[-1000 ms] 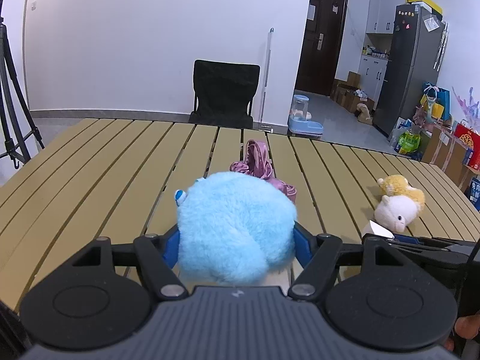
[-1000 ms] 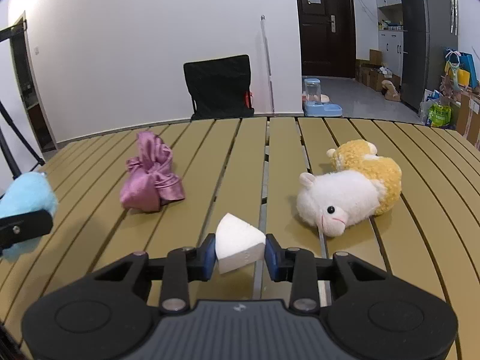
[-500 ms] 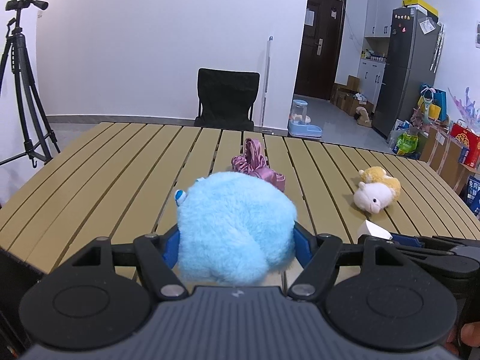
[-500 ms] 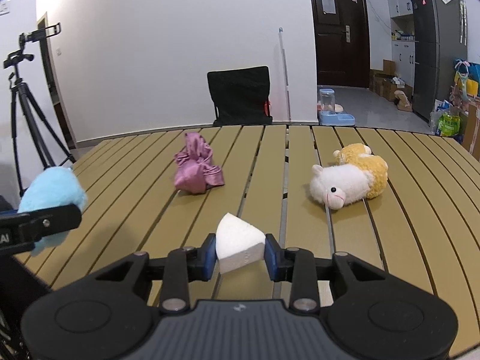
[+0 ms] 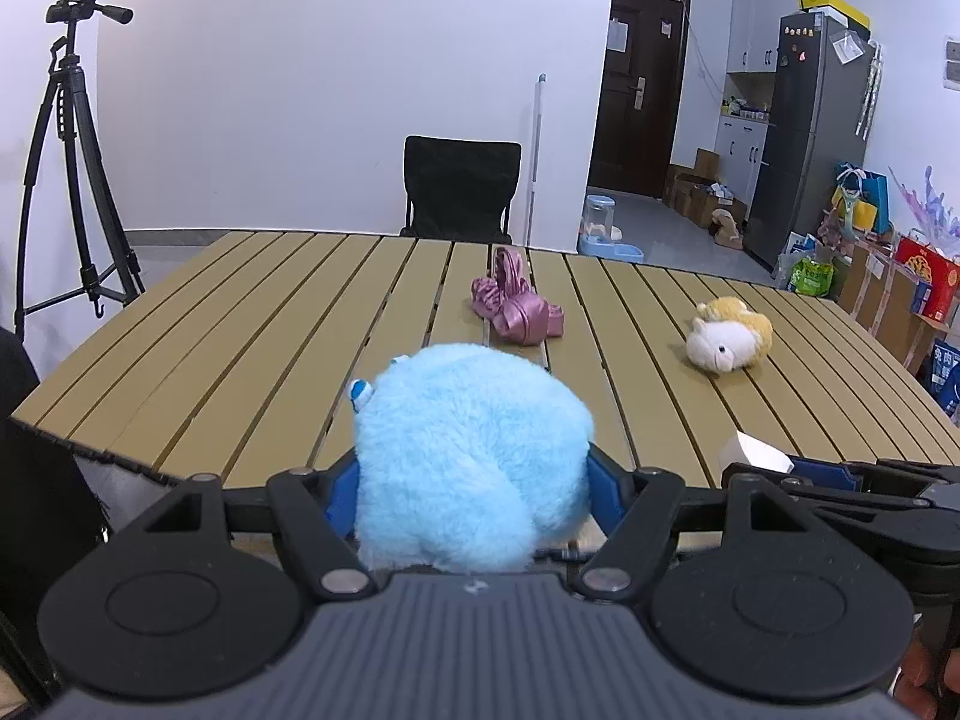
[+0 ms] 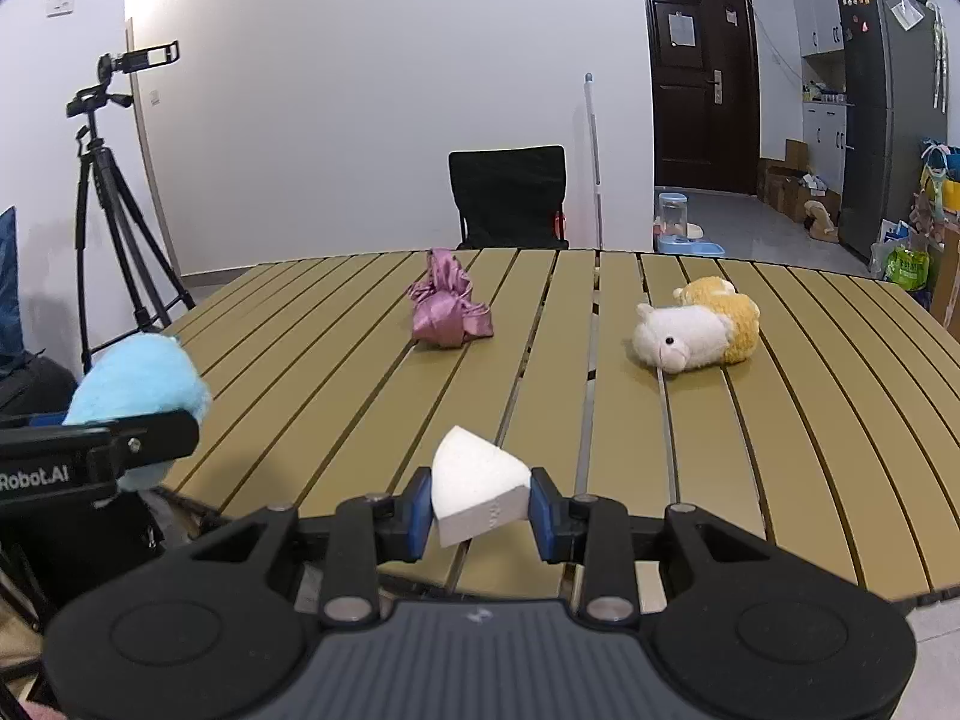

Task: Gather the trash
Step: 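Lift both held items off the table and carry them down toward the bin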

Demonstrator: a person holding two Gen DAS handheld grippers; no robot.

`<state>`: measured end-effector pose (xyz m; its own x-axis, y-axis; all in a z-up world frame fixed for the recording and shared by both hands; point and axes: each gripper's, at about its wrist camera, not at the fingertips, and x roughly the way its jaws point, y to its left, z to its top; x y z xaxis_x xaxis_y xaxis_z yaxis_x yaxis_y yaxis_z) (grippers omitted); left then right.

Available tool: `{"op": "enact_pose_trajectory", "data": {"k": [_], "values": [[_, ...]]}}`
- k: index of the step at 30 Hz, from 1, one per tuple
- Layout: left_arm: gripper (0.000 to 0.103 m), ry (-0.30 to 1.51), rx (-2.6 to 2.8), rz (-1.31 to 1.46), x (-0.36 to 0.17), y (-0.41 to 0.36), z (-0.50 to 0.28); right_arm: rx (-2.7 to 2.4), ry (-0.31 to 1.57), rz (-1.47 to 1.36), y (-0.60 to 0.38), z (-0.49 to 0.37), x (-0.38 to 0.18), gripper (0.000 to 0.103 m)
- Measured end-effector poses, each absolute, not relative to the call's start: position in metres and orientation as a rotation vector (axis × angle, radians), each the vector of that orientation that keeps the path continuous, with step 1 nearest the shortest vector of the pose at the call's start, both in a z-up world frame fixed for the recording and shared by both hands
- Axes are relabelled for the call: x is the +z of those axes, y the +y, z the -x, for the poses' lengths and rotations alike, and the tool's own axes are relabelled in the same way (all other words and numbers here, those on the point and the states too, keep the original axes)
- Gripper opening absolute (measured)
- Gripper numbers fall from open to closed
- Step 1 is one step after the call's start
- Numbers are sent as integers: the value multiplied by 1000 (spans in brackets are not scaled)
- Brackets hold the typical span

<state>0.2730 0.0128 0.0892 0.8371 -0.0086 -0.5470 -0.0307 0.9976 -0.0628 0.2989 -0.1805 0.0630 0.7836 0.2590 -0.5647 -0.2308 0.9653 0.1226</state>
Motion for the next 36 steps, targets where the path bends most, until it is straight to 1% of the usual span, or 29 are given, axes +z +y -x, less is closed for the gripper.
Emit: {"op": "enact_pose_trajectory", "data": {"k": [7,16,26,36], "values": [[72,597,6,62,76,12,-238,276,623,-31,-178,-260,55,32],[72,649,1,40,51,9,-207,270,666,-29,-184,-223,30,32],[72,737,2,14,9,8,-188,257,749,-33,-191,-198,-13,32],[72,855,16,1,-44,10,-189,225,854,-52,-206,-191,-68,32]]}}
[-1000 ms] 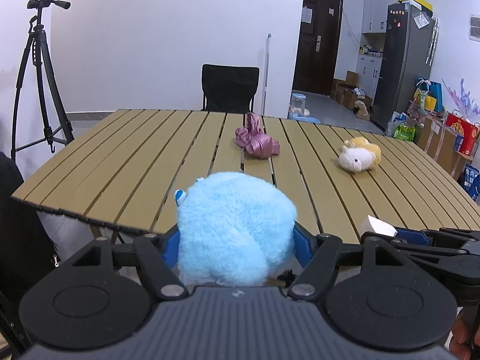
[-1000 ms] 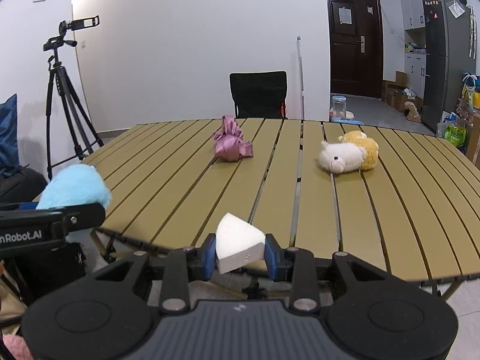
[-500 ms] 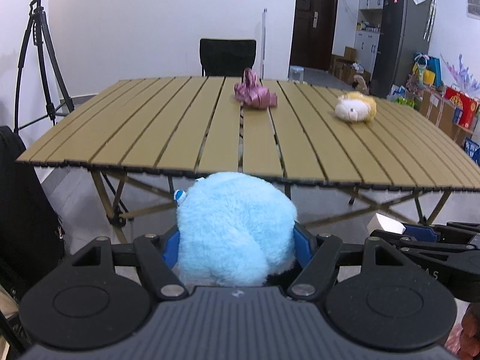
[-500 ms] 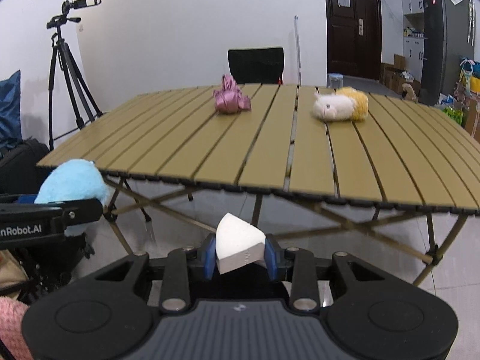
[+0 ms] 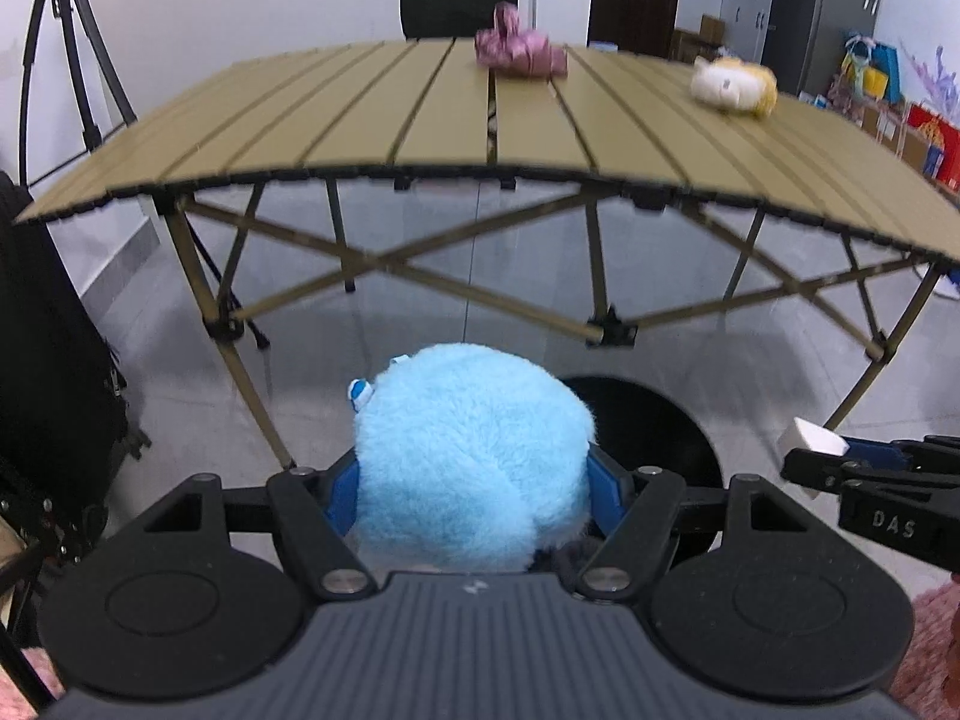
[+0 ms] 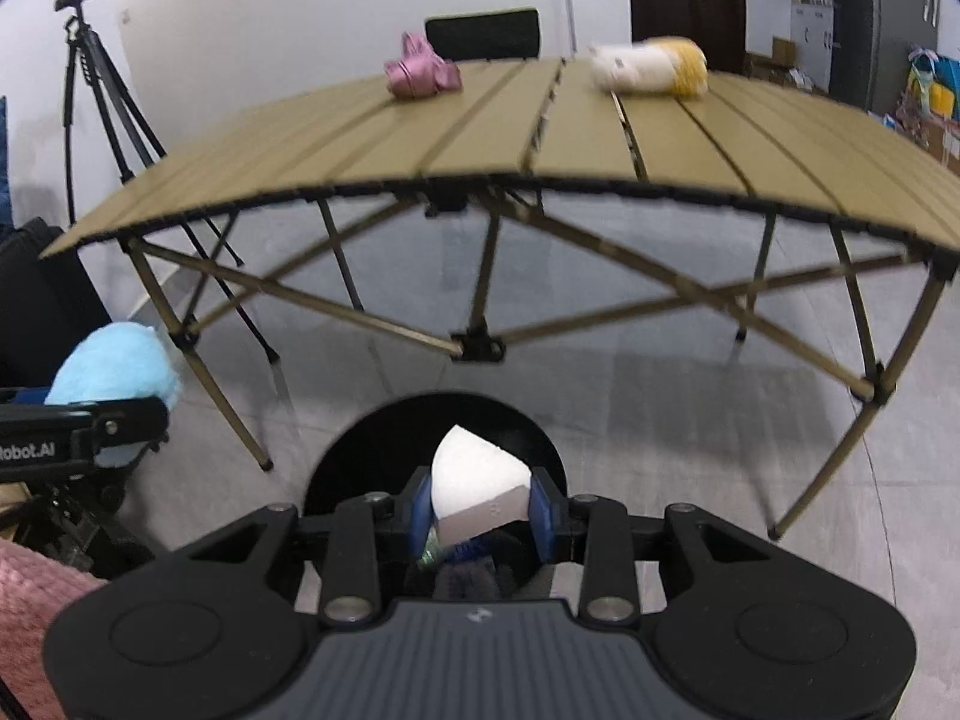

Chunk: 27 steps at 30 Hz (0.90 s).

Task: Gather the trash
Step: 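Lift both held items off the table and carry them down toward the bin, then lower the blue plush into the bin and open the left tool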

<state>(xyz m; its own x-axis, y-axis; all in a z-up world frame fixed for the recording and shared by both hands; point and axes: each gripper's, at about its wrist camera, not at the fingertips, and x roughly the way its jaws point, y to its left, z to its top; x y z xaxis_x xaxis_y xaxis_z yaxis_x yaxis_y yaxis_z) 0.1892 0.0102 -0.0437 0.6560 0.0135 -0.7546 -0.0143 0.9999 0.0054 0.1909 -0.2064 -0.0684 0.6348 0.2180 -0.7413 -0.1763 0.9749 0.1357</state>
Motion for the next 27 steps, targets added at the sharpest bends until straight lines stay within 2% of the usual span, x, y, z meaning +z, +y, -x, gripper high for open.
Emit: {"op": "enact_pose_trajectory", "data": {"k": [15,27], "values": [[72,1005,54,21,-116,24,-218,115,952,-62,-234,-213,-133,32],[72,1064,56,29,-136,20,-238,41,968,-96,-250,-223,-152,32]]}}
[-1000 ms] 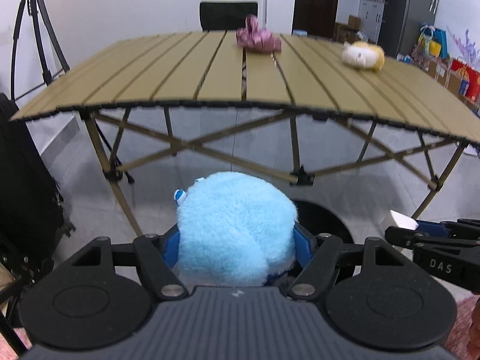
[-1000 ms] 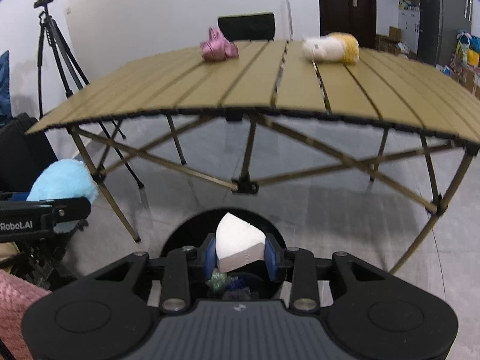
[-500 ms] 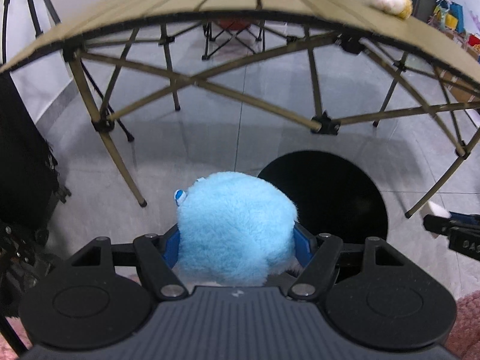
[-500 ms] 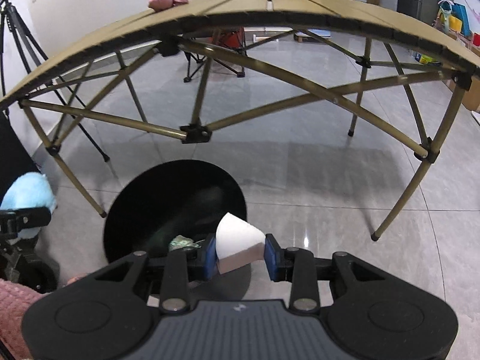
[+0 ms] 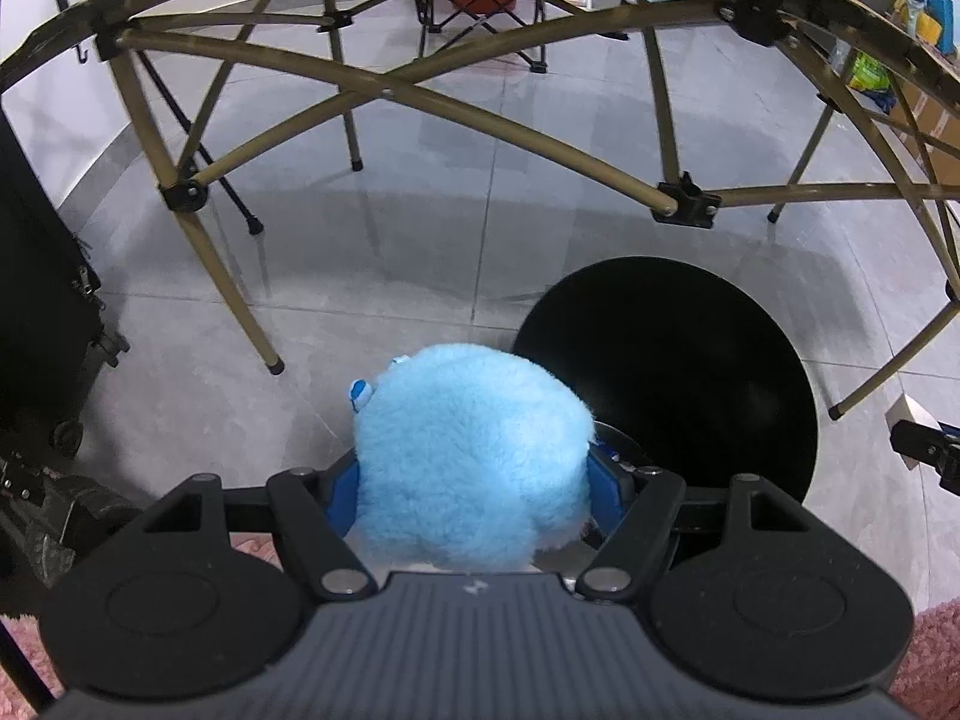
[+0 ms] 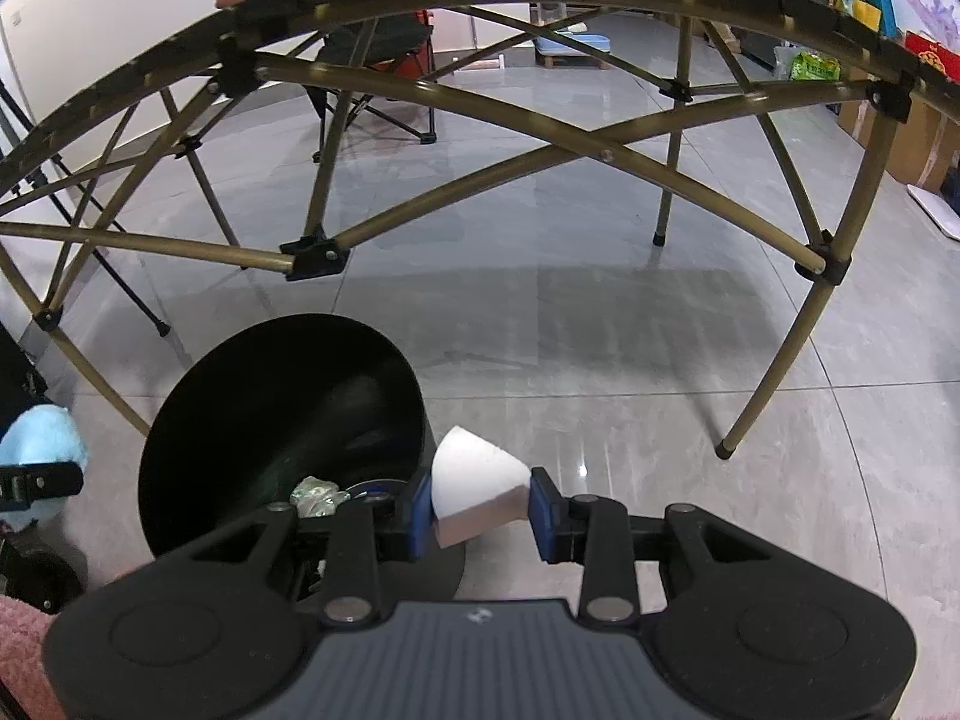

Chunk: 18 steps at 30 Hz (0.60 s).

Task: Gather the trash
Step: 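Lower the blue plush into the bin and open the left tool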

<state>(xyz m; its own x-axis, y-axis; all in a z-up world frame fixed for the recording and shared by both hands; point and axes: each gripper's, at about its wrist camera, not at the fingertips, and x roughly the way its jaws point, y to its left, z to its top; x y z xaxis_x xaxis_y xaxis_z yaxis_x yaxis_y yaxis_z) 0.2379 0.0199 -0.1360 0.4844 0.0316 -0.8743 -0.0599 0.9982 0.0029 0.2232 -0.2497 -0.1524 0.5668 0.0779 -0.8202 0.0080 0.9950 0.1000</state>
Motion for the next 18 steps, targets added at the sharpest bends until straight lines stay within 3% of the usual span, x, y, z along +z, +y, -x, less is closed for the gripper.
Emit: {"op": "enact_pose_trajectory", "data": {"k": [18], "values": [[72,1095,-6,-20,-145,-27,-255,31,969,-115,-259,-223,-154,32]]}}
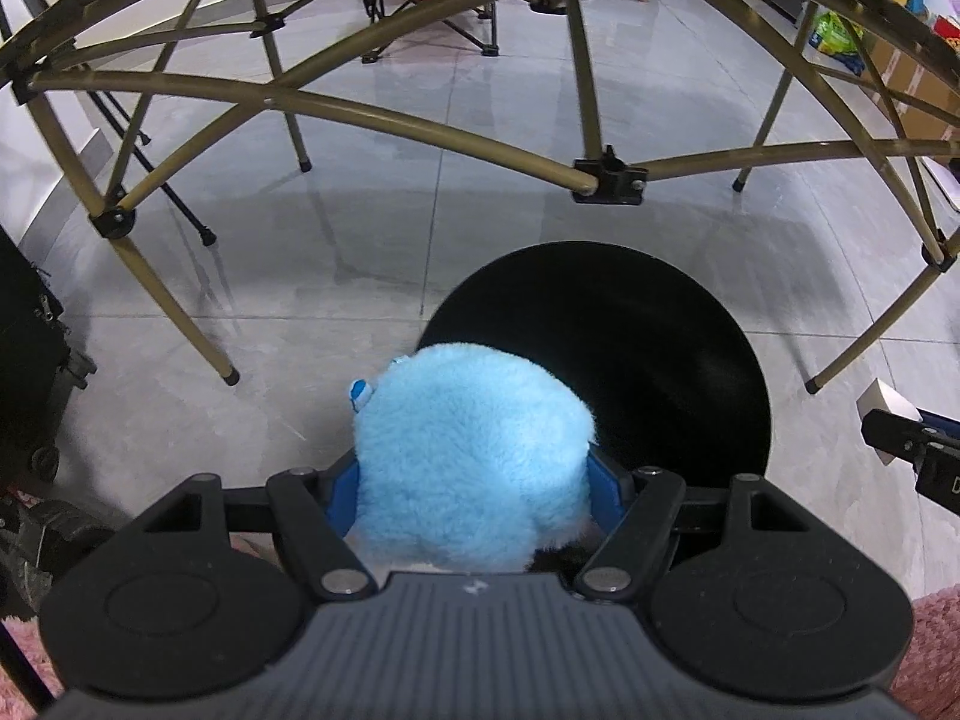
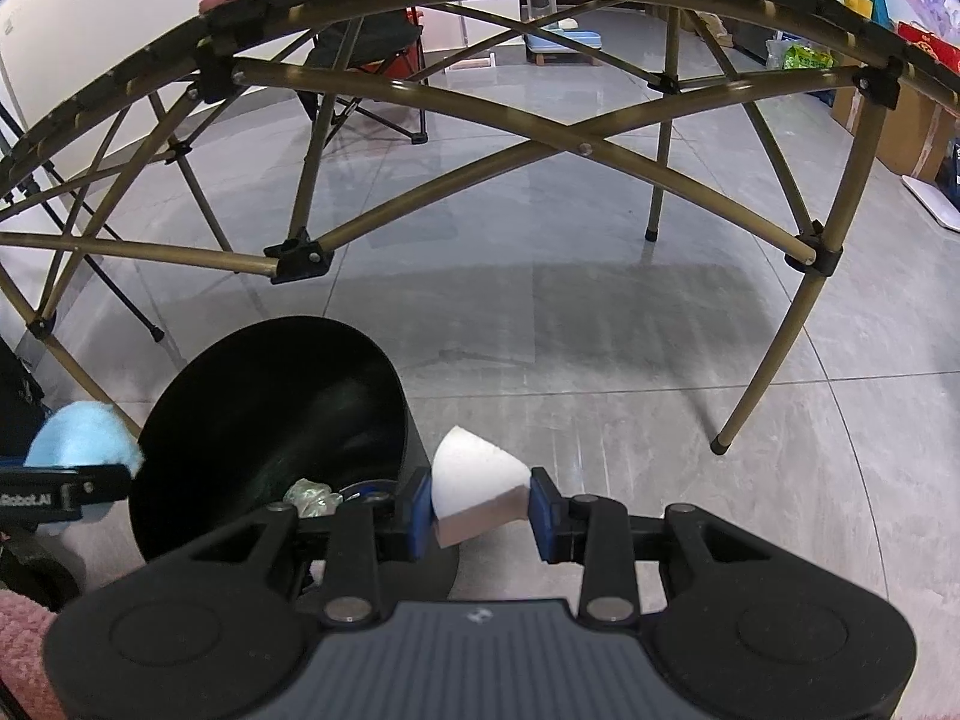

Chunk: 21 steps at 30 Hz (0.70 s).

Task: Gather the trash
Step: 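Lower the blue plush into the bin and open the left tool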

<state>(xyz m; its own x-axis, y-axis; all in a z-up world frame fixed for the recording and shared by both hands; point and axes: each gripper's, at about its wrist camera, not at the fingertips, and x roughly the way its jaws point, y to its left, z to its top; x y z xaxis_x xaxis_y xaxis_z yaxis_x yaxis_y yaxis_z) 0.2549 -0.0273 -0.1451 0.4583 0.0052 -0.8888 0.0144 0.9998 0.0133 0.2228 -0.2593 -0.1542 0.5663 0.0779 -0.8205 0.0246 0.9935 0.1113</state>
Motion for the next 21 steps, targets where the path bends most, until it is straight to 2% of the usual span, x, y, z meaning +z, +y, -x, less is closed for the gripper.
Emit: {"op": "enact_pose_trajectory", "data": {"k": [21], "values": [[72,1123,-63,-33,-153,-79,-276,4,967,-147,-273,-224,-156,32]]}}
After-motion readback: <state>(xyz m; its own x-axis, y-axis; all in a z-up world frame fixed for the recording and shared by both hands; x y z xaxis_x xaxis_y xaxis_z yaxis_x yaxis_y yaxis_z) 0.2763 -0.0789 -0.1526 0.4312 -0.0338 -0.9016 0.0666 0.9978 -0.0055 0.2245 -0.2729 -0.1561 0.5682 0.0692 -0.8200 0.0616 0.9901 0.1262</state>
